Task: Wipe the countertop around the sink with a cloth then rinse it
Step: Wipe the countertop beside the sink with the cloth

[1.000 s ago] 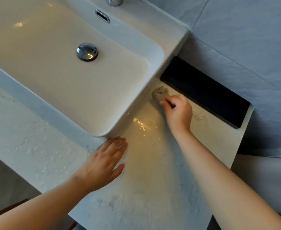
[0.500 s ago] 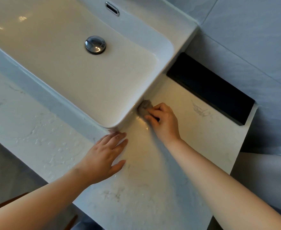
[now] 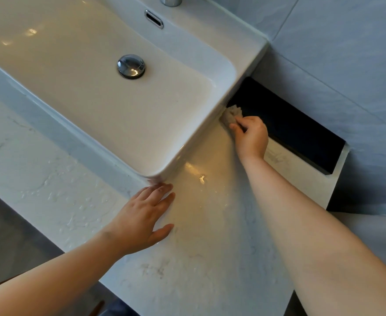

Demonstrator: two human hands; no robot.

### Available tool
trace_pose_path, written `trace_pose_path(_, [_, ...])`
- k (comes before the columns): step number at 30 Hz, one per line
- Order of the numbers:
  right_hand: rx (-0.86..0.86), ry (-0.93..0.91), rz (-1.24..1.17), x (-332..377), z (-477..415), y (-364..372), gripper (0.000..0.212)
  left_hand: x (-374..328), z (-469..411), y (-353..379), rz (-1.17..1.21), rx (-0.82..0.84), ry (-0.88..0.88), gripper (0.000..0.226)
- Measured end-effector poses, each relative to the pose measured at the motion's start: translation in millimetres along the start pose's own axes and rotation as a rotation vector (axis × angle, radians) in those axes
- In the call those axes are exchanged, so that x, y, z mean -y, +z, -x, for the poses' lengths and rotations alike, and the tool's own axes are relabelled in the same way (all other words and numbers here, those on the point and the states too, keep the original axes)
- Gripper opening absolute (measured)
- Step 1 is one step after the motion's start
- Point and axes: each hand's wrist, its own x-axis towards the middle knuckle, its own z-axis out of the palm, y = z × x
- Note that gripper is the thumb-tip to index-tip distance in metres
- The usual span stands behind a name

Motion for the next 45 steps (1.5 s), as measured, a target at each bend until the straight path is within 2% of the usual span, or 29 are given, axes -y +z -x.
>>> trace_pose_path(7, [0.064,-0.032,-0.132,16.6,62.2,20.1,0.025,-0.1,0.5,2.7,0.029,-0.024,0.000,0.067])
trace_pose_path(12, [0.301,-0.216,-0.150,23.0,112.5,9.8,0.021,2.1,0.1,2.1,0.000,-0.012,0.018,0.069])
trace_pose_path(15, [0.410,-0.182,-0.211,27.9,125.9,-1.6,0.019,1.3,0.4,-0.2,-0.016,0.002,0.011,0.070])
trace_pose_path(18, [0.209,-0.087,-0.260,21.5,115.7,-27.1,0.021,0.5,1.0,-0.4,-0.021,0.003,0.012,0.071])
trace_pose_path(22, [0.017,-0.017,-0.082,-13.2,78.5,-56.2,0.028,0.3,1.1,1.6,-0.029,0.009,0.012,0.071])
trace_pose_path(27, [-0.001,0.112,-0.089,-36.0,82.9,-36.9,0.029,0.0,0.6,3.2,-0.025,0.004,0.006,0.072])
trace_pose_path(33, [-0.003,-0.002,-0.147,-5.8,144.4,-10.6,0.025,0.4,0.9,2.4,-0.039,0.002,0.015,0.072])
trace_pose_path(36, [0.102,-0.055,-0.177,2.8,173.7,-12.2,0.024,-0.3,0.3,1.4,-0.036,0.005,0.013,0.073])
trace_pose_path(39, [0.222,0.007,-0.249,7.5,175.0,-27.8,0.024,0.6,0.5,0.5,-0.048,0.020,0.019,0.073])
trace_pose_path(45, [-0.019,0.027,-0.094,-25.8,111.4,-73.0,0.028,-1.1,0.5,2.0,-0.074,0.018,0.017,0.075])
